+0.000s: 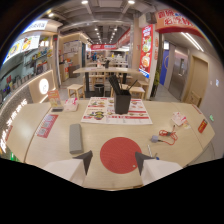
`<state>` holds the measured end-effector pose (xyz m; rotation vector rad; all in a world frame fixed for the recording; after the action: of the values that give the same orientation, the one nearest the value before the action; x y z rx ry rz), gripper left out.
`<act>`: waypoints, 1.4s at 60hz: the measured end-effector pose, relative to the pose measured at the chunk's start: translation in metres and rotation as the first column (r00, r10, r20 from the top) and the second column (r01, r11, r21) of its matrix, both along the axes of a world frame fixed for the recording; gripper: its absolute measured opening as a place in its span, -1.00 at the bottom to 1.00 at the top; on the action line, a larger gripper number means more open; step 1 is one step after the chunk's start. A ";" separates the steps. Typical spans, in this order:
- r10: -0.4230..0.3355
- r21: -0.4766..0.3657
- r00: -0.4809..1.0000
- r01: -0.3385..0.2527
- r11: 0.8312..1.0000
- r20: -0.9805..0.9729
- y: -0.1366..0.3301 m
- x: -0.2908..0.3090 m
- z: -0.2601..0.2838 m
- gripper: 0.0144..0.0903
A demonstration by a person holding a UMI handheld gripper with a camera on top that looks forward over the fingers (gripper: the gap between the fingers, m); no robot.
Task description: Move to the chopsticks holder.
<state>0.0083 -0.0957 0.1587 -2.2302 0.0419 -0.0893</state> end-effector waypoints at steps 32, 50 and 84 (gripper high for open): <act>-0.019 0.094 1.000 0.018 0.995 0.011 0.051 -0.041 0.045 0.85; 0.000 0.125 1.000 0.000 0.992 0.003 0.154 -0.027 0.055 0.85; 0.054 0.112 0.999 -0.053 0.992 -0.006 0.323 0.010 0.038 0.85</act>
<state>0.0182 0.2278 0.1969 -2.1180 -0.0081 -0.0461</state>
